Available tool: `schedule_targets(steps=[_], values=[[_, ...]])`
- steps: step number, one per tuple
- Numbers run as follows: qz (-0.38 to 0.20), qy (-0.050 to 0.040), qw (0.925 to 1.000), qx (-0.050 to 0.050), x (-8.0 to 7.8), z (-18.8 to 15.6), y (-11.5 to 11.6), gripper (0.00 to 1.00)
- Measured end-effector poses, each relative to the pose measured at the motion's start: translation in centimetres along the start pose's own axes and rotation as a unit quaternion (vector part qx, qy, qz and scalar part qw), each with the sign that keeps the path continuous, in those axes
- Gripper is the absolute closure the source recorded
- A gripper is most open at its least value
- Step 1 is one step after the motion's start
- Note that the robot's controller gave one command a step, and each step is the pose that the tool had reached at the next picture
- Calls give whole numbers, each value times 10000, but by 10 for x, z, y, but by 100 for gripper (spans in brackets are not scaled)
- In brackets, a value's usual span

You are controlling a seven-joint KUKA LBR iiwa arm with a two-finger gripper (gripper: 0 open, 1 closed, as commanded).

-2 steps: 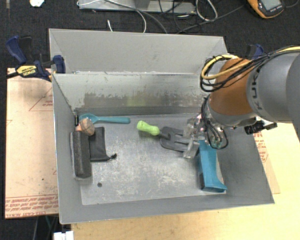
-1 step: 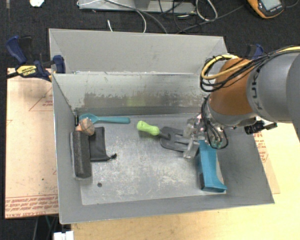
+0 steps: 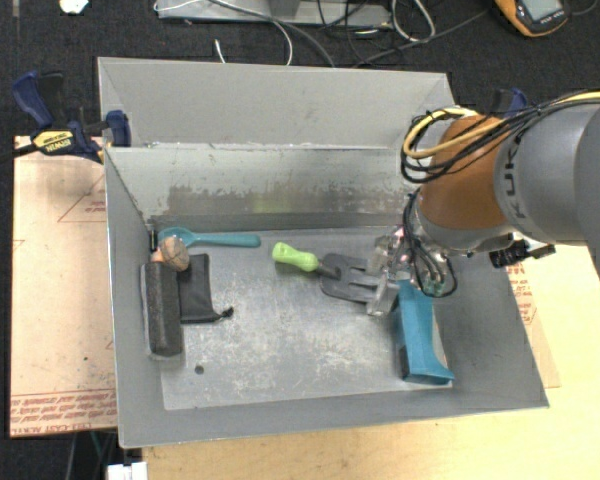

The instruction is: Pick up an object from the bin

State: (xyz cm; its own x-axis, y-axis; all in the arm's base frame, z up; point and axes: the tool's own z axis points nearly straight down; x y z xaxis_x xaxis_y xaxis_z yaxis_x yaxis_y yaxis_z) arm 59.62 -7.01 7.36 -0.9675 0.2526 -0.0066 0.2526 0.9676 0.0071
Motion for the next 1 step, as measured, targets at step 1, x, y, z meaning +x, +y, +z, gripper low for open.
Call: schedule_targets(steps=[1], values=[[-4,2,10000,-2,0,-20,0,100]])
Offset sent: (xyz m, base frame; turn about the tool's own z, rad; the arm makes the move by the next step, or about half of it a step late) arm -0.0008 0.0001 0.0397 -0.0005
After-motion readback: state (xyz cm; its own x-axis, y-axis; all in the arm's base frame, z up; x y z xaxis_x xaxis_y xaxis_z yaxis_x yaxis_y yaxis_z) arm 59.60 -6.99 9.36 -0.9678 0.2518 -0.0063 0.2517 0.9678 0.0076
